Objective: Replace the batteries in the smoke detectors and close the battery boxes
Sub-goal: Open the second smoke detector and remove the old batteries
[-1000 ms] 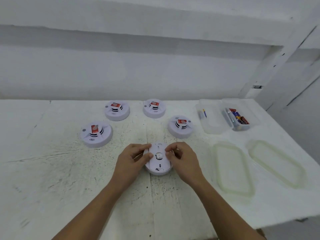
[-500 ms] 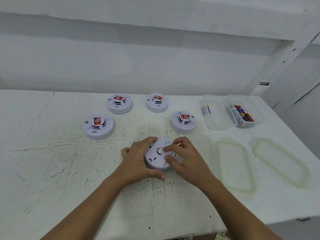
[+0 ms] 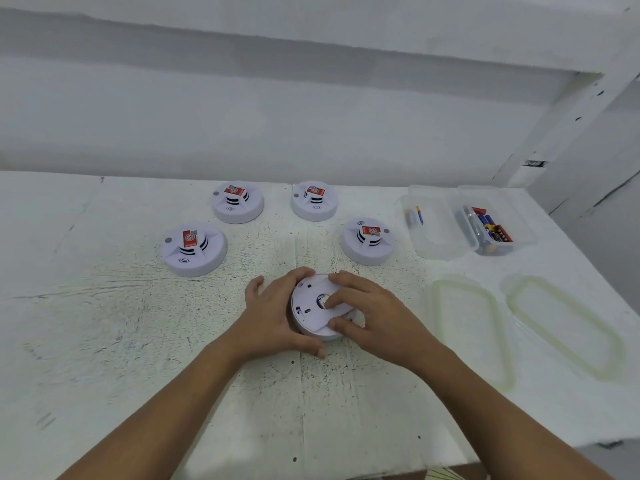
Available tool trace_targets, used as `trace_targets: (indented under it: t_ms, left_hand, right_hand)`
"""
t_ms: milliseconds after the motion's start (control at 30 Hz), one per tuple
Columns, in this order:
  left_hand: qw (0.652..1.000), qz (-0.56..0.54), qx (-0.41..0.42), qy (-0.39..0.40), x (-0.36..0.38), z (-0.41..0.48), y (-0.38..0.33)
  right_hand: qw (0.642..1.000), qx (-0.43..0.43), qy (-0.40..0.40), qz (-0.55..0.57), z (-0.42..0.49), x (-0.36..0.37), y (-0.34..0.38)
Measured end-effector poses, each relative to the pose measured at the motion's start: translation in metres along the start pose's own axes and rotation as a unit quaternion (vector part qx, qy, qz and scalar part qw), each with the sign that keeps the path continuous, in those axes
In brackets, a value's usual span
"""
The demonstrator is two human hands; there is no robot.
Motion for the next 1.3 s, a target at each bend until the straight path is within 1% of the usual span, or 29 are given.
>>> trace_targets:
  t_ms: [200,467,767,900,1033,1133,1300]
  left_hand:
    - [0.999,0.03,-0.01,-0.015,0.006,0.003,-0.002]
    - [0.998,0.049,-0.009,-0.037,0.005,0.008,0.002]
    - [0.998,0.05,-0.003,-0.026,0.004,0.01,0.002]
    - [0.999,0.048,-0.004,-0.018,0.004,0.009,0.003]
    - [0.999,0.049,-0.001,-0.003,0.002,0.011,0.003]
    - [0.998,0.058,-0.003,0.007,0.0,0.013,0.004]
    - [0.997,0.071,-0.007,0.025,-0.002,0.015,0.005]
  right_hand:
    - [0.995,-0.054,0.05,-0.067,0.005,0.005,0.004]
    - [0.996,-0.04,0.075,-0.03,0.007,0.011,0.003]
    - [0.99,-0.034,0.135,-0.019,0.017,0.003,0.003]
    - [0.984,-0.029,0.166,-0.064,0.018,-0.001,0.003]
    - [0.974,-0.056,0.177,-0.131,0.019,0.002,0.004]
    - [0.971,-0.074,0.183,-0.136,0.019,0.001,0.005]
    - [0.972,-0.051,0.195,-0.121,0.019,0.0,0.001]
Point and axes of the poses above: each hand's wrist, its own z-axis towards the middle knuckle, its own x-axis out of the palm, y = z × x, the point moved 2 cm from there along z, towards the middle knuckle, and after that the axes turned 9 degrees about z, right-handed, at the moved point
